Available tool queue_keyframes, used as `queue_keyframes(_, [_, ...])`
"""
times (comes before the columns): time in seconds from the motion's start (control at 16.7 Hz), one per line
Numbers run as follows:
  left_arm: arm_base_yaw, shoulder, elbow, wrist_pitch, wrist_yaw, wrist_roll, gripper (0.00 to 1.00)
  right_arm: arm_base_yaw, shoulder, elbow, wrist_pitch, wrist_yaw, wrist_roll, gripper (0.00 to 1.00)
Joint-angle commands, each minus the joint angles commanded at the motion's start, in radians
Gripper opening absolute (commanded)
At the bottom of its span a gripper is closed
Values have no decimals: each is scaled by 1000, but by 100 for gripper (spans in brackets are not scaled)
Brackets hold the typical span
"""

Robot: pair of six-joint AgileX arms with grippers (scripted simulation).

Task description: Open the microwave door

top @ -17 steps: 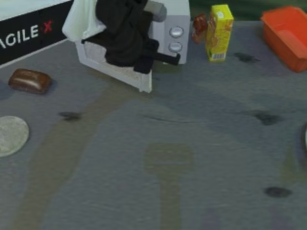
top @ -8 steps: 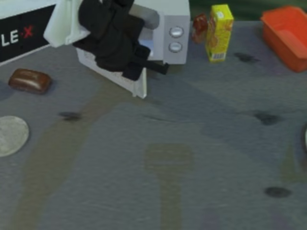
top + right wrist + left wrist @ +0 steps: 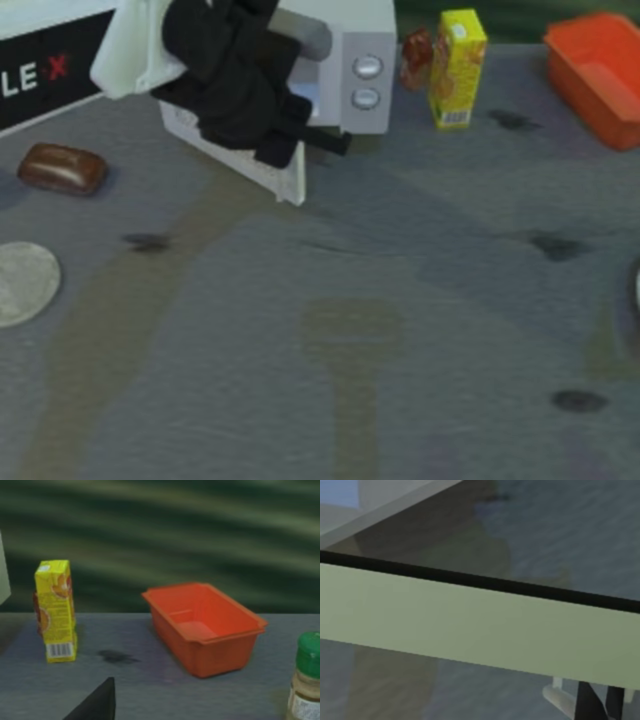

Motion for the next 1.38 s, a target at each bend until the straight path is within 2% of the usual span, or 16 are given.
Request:
queue_keyframes(0.9, [0, 0, 0, 0, 0, 0, 0, 0, 0, 0, 0, 0, 0, 100])
queue_keyframes(1.08, [0, -5, -10, 3, 13, 9, 0, 0, 0, 0, 0, 0, 0, 100])
queue_keyframes(1.38, [32, -41, -70, 3, 60, 101, 0, 0, 0, 0, 0, 0, 0, 100])
